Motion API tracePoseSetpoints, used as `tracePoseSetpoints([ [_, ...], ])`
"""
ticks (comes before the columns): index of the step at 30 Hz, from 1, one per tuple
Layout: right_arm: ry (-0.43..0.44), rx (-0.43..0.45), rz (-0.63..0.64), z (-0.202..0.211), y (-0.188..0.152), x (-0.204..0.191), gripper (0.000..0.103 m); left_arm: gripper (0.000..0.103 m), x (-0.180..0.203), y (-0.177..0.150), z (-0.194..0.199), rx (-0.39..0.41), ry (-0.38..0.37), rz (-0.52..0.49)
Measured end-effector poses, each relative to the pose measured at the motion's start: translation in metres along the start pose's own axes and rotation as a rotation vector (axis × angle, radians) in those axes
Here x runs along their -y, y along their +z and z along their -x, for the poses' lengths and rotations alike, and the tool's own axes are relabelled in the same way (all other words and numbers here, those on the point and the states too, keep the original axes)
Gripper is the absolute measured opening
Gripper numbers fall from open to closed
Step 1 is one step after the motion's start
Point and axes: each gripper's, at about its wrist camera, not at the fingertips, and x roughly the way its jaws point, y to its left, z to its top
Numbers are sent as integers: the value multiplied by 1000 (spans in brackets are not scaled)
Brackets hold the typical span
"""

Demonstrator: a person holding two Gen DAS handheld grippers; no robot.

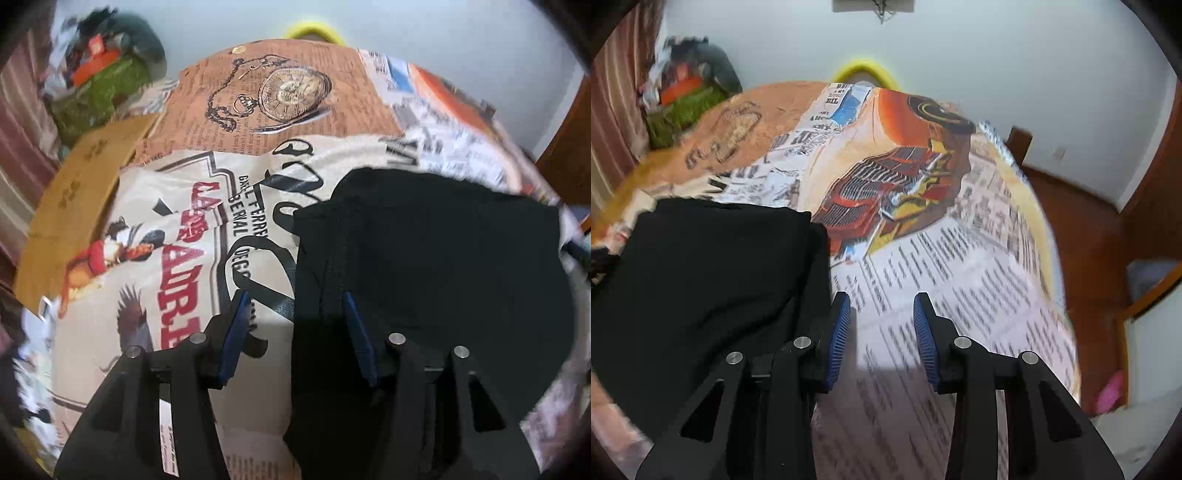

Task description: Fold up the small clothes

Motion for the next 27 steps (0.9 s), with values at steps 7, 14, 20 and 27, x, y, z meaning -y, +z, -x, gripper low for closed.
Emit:
tracePoseSetpoints([
  [7,115,38,-39,43,-25,-1,59,53,-15,-3,24,6,-87,6],
  [14,279,-39,-121,30,-43,-17,64,64,-1,-6,0,-71,-124,-13],
  [20,296,-31,-106,10,-24,-28,64,64,10,11,-27,-139,-213,34],
  [27,352,-43,-178,-22,-2,-22,64,57,18,29,-39,-147,-270,45],
])
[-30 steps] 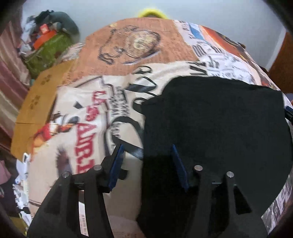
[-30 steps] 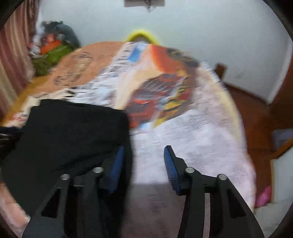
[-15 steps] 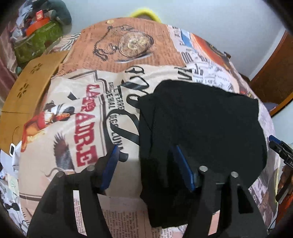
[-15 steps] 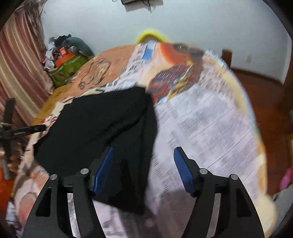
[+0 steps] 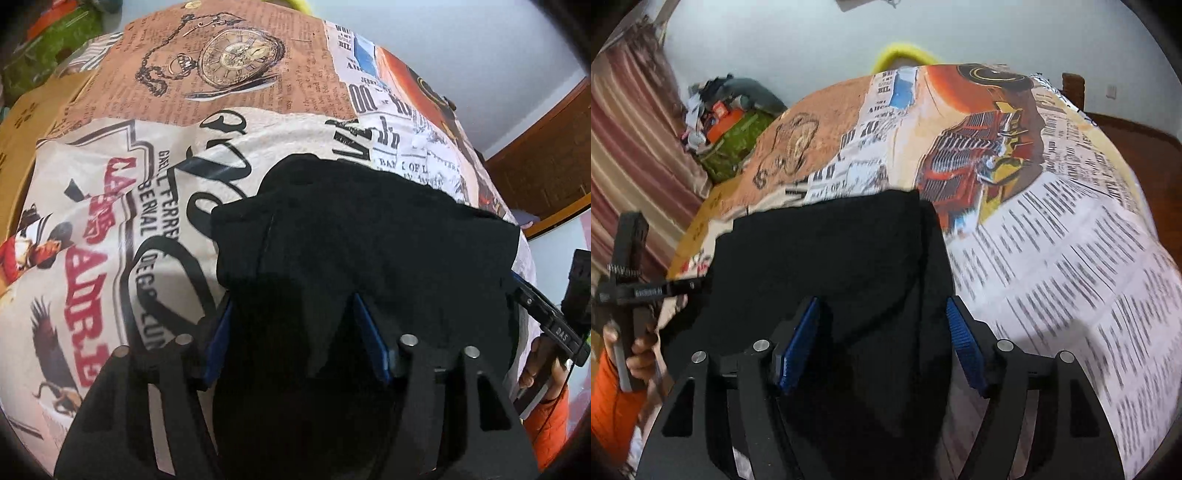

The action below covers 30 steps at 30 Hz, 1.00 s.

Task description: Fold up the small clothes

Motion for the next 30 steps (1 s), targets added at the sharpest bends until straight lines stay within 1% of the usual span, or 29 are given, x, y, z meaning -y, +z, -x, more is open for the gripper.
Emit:
tracePoseSetpoints([
  [1,7,0,-10,-2,3,1,59,51,-1,1,0,4,-7,6],
  [2,12,1,-14,-3,3,0,53,47,-2,1,1,9,-16,14],
  [3,17,0,-22,-5,4,1,40,40,-4,1,2,13,-31,24],
  [4,16,-3,-28,-6,5,1,32,34,-5,0,3,19,-42,37],
  [5,8,0,-32,-6,6,2,26,31,-5,-1,5,27,-43,44],
  [6,0,2,-27,-6,6,1,18,25,-5,-1,7,34,-42,43],
  [7,-2,4,-23,-4,6,1,12,17,-3,-3,11,51,-26,32],
  [9,1,25,-17,4,6,-1,10,13,0,-6,19,76,0,9],
  [13,-23,74,46,25,6,-17,9,11,8,-15,48,144,28,-37],
  [19,-10,154,117,64,9,-55,8,10,21,-33,114,268,39,-88],
  [23,0,208,175,89,13,-89,8,10,27,-47,158,359,99,-128],
  [28,23,256,230,108,17,-129,8,10,17,-63,212,458,125,-125],
  [30,38,270,244,111,19,-141,8,10,8,-70,231,494,149,-115],
])
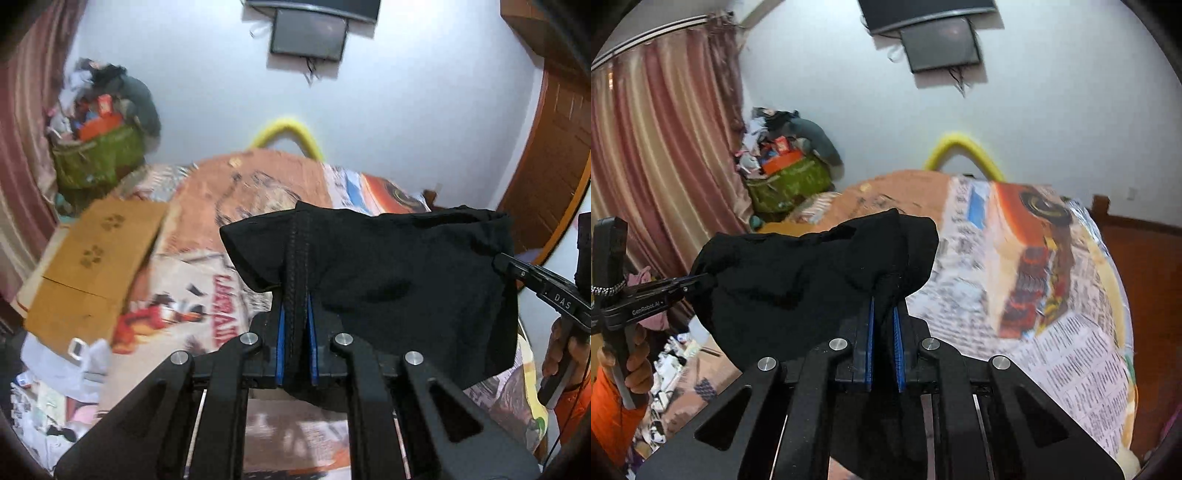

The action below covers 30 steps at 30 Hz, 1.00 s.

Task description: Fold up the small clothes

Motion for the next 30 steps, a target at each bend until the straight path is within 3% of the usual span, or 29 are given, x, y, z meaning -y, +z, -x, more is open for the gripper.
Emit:
tracePoseSetpoints([
  [8,77,11,65,-20,7,-52,8,10,-57,-8,40,42,77,51],
  [13,130,-23,71,-50,1,-74,8,10,-99,-21,31,-7,117,114],
  [19,135,-110,56,-102,-15,-79,8,10,-132,-41,-23,-131,153,157],
  [25,65,-187,-9,-151,-35,-52,8,11,-148,-61,-104,-261,160,212],
  [30,3,-246,0,-177,-48,-36,8,13,-148,-63,-156,-341,183,196],
])
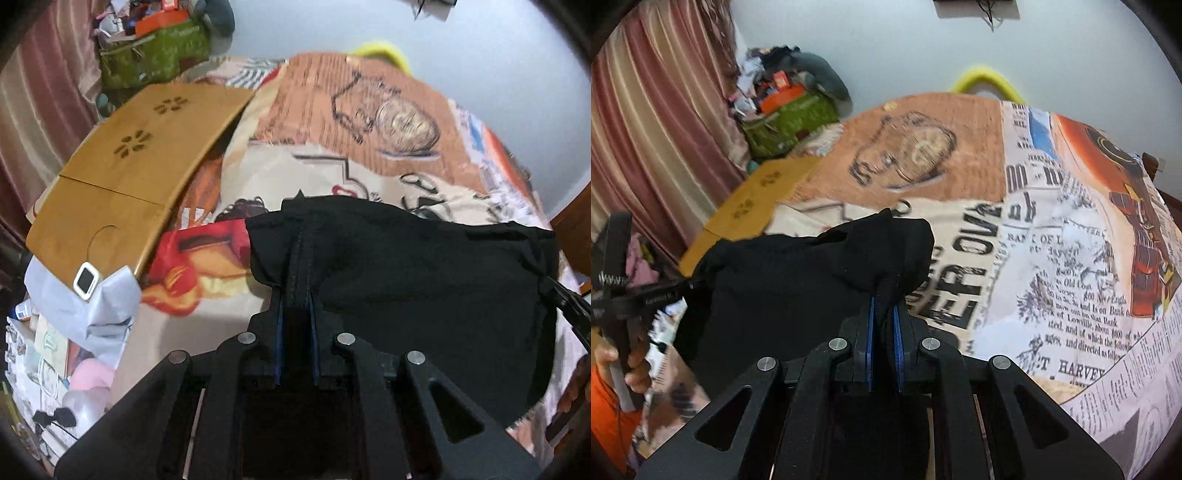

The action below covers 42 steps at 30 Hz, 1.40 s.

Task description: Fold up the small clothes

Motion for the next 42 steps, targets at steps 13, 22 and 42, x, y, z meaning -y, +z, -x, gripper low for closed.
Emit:
tracePoseSetpoints([
  [13,-76,-34,69,1,-16,11,30,57,-26,21,-11,-18,81,29],
  [22,-11,3,123,45,-34,-9,49,65,3,-25,48,51,38,-86],
  [42,-107,-121,141,83,-90,10,50,69,2,-93,102,81,200,-123],
])
